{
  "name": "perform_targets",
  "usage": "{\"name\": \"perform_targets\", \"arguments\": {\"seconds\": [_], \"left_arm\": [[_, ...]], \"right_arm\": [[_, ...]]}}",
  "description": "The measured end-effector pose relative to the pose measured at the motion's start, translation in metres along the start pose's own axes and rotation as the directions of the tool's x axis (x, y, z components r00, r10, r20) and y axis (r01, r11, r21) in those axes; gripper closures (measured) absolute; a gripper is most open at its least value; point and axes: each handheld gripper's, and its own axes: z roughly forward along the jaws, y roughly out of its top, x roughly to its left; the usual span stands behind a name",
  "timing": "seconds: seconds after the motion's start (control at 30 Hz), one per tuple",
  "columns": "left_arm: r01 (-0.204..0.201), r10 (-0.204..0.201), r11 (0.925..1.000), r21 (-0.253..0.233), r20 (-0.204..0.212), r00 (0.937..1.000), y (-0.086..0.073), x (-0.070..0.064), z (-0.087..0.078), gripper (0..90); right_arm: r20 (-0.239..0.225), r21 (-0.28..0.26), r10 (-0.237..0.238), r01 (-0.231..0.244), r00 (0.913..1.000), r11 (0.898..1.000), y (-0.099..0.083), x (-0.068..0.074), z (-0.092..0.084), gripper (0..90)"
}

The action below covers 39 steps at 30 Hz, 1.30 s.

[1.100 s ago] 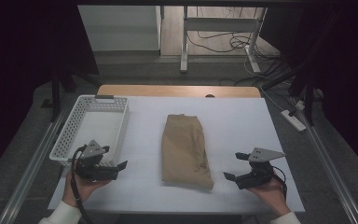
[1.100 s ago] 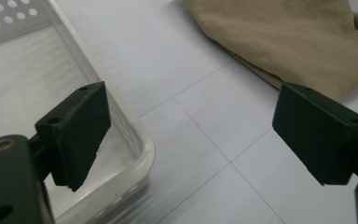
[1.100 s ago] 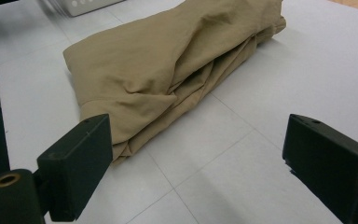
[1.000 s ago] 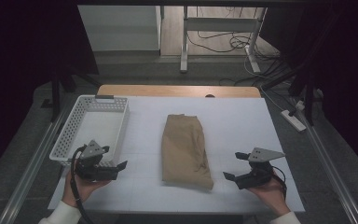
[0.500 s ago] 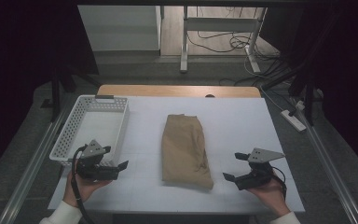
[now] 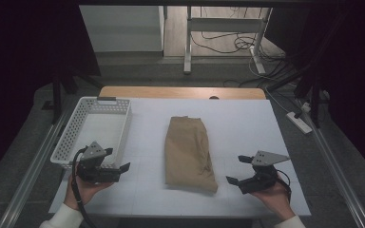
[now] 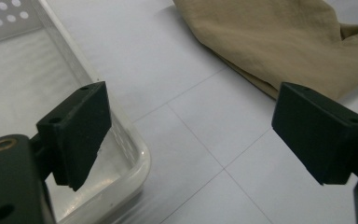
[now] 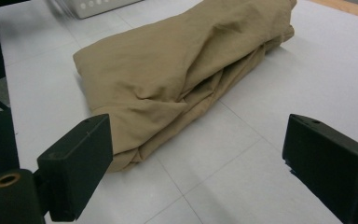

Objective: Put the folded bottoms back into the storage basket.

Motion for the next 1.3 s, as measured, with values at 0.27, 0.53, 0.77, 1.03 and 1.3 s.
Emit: {"name": "perform_targets", "arguments": {"seconds": [0.27,0.53,0.77,1.03,1.3], "left_arm": [[-0.011,0.011,0.9999,0.005,0.01,0.9999,0.004,-0.004,0.004,12.5],[-0.019,0.019,0.9998,0.001,0.02,0.9996,0.004,-0.006,0.002,12.9],[-0.018,0.018,0.9998,-0.005,0.02,0.9997,0.005,-0.005,0.001,12.8],[-0.003,0.003,1.0,0.0,0.016,0.9999,0.002,-0.004,0.002,12.8],[-0.014,0.014,0.9999,0.001,0.016,0.9998,0.004,-0.005,0.005,12.8]], "right_arm": [[0.001,-0.013,-0.037,0.037,0.9993,0.999,0.006,0.011,-0.004,8.2],[-0.004,-0.028,-0.037,0.037,0.9993,0.999,0.015,0.011,-0.004,8.2],[-0.024,-0.027,-0.039,0.038,0.999,0.999,0.026,0.014,0.001,8.2],[-0.056,-0.004,-0.067,0.067,0.9962,0.998,0.041,0.019,0.015,8.2],[-0.102,0.011,-0.086,0.087,0.9911,0.996,0.053,0.024,0.027,12.7]]}}
